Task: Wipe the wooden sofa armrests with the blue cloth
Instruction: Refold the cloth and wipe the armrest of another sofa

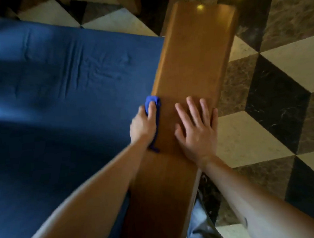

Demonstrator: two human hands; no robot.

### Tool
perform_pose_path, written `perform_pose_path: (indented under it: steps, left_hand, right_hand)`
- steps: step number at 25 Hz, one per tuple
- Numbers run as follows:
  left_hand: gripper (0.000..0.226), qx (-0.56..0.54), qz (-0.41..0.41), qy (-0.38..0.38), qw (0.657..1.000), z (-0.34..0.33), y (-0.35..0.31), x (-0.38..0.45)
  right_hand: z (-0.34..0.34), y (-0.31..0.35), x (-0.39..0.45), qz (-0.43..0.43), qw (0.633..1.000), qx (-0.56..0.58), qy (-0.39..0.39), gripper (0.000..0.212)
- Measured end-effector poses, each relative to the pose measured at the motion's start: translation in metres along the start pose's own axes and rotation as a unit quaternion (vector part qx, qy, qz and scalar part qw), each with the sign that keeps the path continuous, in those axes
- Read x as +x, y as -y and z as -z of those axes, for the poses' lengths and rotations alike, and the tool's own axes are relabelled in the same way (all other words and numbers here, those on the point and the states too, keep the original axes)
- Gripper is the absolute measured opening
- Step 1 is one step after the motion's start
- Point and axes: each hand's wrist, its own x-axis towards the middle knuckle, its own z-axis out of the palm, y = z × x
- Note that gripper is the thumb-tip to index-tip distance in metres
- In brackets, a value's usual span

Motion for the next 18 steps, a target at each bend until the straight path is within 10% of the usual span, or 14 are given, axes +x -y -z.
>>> perform_pose_path:
  steps: [4,8,13,16,18]
  left_hand:
    - [0.064,0.117,0.080,-0.060,0.988,-0.007,0.086,-0.115]
    - [0.063,0.267,-0.081,-0.028,0.960,-0.019,0.115,-0.147]
    - [0.058,0.439,-0.558,0.121,0.694,-0.019,0.140,-0.164]
    - [0.052,0.471,-0.717,0.236,0.456,-0.025,0.063,-0.115]
    - [0.050,0.499,-0.708,0.260,0.426,-0.045,0.006,-0.083]
  right_hand:
    - [0.002,0.006,-0.003,0.000,1.000,0.011,0.002,0.056]
    - [0.001,0.010,-0.003,0.009,0.999,0.026,-0.015,0.054]
    - [0.001,0.002,0.000,0.029,0.999,0.042,-0.014,0.051]
    - [0.022,-0.007,0.010,0.047,0.997,0.065,0.004,0.043]
    - [0.041,-0.018,0.023,0.025,0.991,0.133,0.009,0.040]
